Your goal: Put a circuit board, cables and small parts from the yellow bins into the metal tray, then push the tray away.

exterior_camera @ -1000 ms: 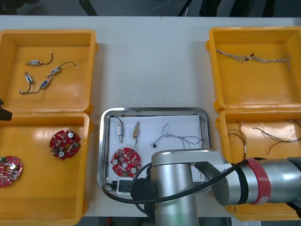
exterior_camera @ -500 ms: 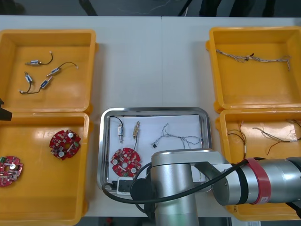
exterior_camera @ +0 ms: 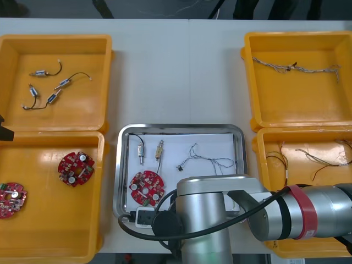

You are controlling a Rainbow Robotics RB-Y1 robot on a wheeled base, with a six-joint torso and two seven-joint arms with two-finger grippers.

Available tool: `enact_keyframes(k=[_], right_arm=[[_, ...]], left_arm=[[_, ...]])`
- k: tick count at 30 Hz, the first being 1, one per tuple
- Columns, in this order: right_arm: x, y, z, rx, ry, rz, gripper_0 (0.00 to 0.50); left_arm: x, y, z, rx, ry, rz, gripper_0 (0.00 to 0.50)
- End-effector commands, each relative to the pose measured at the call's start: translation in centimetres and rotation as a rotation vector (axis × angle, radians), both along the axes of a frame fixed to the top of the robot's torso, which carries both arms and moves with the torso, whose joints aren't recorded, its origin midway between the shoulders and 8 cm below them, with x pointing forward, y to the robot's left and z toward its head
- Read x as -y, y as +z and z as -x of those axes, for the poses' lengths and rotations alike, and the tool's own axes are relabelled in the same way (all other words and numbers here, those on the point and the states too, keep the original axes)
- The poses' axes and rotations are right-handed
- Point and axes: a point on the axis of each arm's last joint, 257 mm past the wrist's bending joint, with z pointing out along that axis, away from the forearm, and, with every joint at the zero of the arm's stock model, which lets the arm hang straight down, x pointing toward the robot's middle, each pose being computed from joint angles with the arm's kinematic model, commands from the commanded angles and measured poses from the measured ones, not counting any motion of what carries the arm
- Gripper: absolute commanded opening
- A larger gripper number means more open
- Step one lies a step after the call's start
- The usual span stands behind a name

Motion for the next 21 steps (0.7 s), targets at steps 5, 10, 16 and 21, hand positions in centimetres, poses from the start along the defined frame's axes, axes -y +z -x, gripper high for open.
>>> enact_keyframes(k=[5, 10, 16, 21], right_arm=[[-1.5, 0.9, 0.8, 0.018, 0.023, -0.028, 0.000], [-1.5, 1.0, 0.5, 0.027, 0.024, -0.029, 0.000], [-2.0, 2.0, 0.3, 0.067, 0.043, -0.046, 0.468], [-2.3, 2.5, 0.4, 0.081, 0.055, -0.056, 0.500]], left_arm=[[-1.4, 1.4, 0.5, 0.017, -0.035, -0.077, 0.500], [-1.4, 1.4, 0.5, 0.017, -0.035, -0.077, 0.500], [-1.4, 1.4, 0.5, 0.017, -0.035, -0.077, 0.500], [-1.4, 1.4, 0.5, 0.017, -0.035, -0.077, 0.500]])
